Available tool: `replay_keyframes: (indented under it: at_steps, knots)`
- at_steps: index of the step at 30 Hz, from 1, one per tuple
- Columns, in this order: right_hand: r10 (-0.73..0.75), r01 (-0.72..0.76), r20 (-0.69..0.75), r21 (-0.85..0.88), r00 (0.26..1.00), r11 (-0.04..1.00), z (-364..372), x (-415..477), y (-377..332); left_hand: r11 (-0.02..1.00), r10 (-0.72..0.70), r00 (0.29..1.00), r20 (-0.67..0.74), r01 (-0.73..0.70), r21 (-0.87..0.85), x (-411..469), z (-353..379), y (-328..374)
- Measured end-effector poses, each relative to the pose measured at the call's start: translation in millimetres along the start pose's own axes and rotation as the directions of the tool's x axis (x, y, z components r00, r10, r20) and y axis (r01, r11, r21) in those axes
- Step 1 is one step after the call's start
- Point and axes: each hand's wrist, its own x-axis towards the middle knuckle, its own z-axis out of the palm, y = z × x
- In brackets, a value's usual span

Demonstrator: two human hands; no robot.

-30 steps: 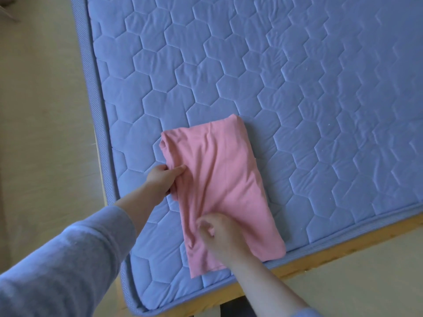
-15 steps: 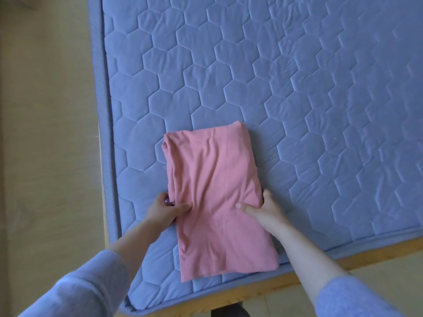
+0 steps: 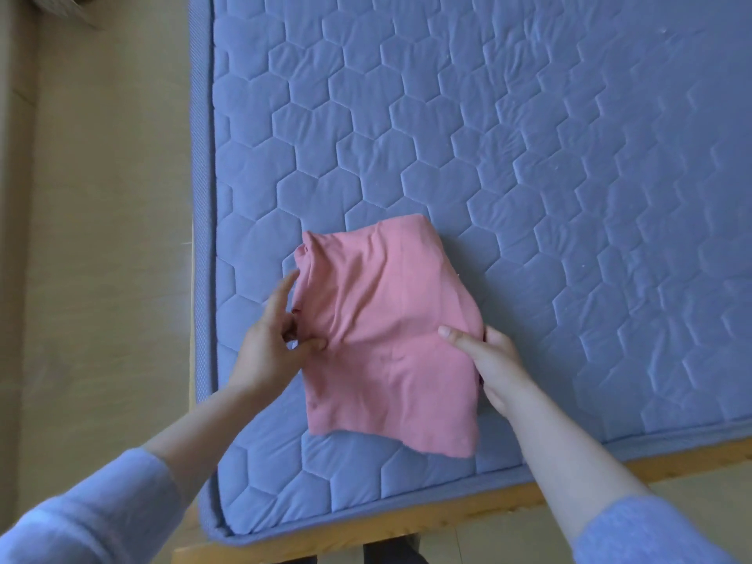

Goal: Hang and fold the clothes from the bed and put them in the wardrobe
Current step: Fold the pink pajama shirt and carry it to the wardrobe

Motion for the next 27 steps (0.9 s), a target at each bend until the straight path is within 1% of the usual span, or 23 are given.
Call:
replay_keyframes:
  at_steps: [2,3,5,7,9,13,15,17,18,19,20,21,22,24,27]
  knots:
    - [-0.034,0.035,-0.025,0.004,0.999,0.999,1,-8,-14,0.983,0.055,0.993,0.104,-0.073,0.170,5,-12,18]
    - [-0.051,0.051,-0.038,0.008,0.998,0.999,1,-12,-21,0.966,0.063,0.990,0.125,-0.092,0.240,7,-17,27]
    - [-0.083,0.084,-0.065,0.014,0.994,0.996,1,-20,-34,0.943,0.056,0.991,0.122,-0.092,0.319,8,-25,45]
    - [-0.116,0.119,-0.101,0.025,0.988,0.993,1,-32,-46,0.929,0.058,0.995,0.085,-0.085,0.360,6,-34,66]
    - [-0.141,0.149,-0.141,0.048,0.980,0.988,-2,-48,-59,0.929,0.091,0.994,0.060,-0.106,0.355,-1,-46,88]
    - [-0.195,0.215,-0.201,0.083,0.960,0.973,-17,-91,-83,0.968,0.136,0.984,0.116,-0.157,0.198,-27,-69,127]
    - [-0.204,0.216,-0.183,0.049,0.962,0.975,-27,-108,-95,0.988,0.089,0.988,0.129,-0.104,0.114,-33,-77,140]
    - [-0.158,0.160,-0.108,0.015,0.982,0.987,-33,-112,-108,0.999,-0.034,0.990,0.137,0.030,0.026,-25,-76,145]
    - [-0.099,0.100,-0.061,0.008,0.993,0.995,-32,-108,-112,0.991,-0.122,0.979,0.163,0.129,-0.031,-17,-72,143]
    - [-0.023,0.023,-0.043,-0.011,0.999,1.000,-30,-97,-115,0.966,-0.219,0.955,0.200,0.241,-0.094,-6,-65,138]
    - [0.048,-0.050,-0.061,-0.029,0.997,0.998,-25,-85,-114,0.931,-0.306,0.927,0.219,0.339,-0.138,5,-55,129]
    - [0.097,-0.102,-0.102,-0.039,0.990,0.994,-20,-69,-112,0.909,-0.358,0.911,0.205,0.390,-0.147,17,-43,119]
    - [0.122,-0.128,-0.133,-0.037,0.984,0.991,-14,-52,-108,0.911,-0.380,0.912,0.154,0.398,-0.111,30,-32,106]
    - [0.138,-0.143,-0.147,-0.017,0.979,0.990,-2,-21,-102,0.933,-0.358,0.933,0.037,0.359,-0.029,54,-16,87]
    - [0.125,-0.122,-0.078,0.046,0.989,0.991,12,14,-100,0.939,-0.342,0.939,-0.025,0.342,-0.029,86,-11,79]
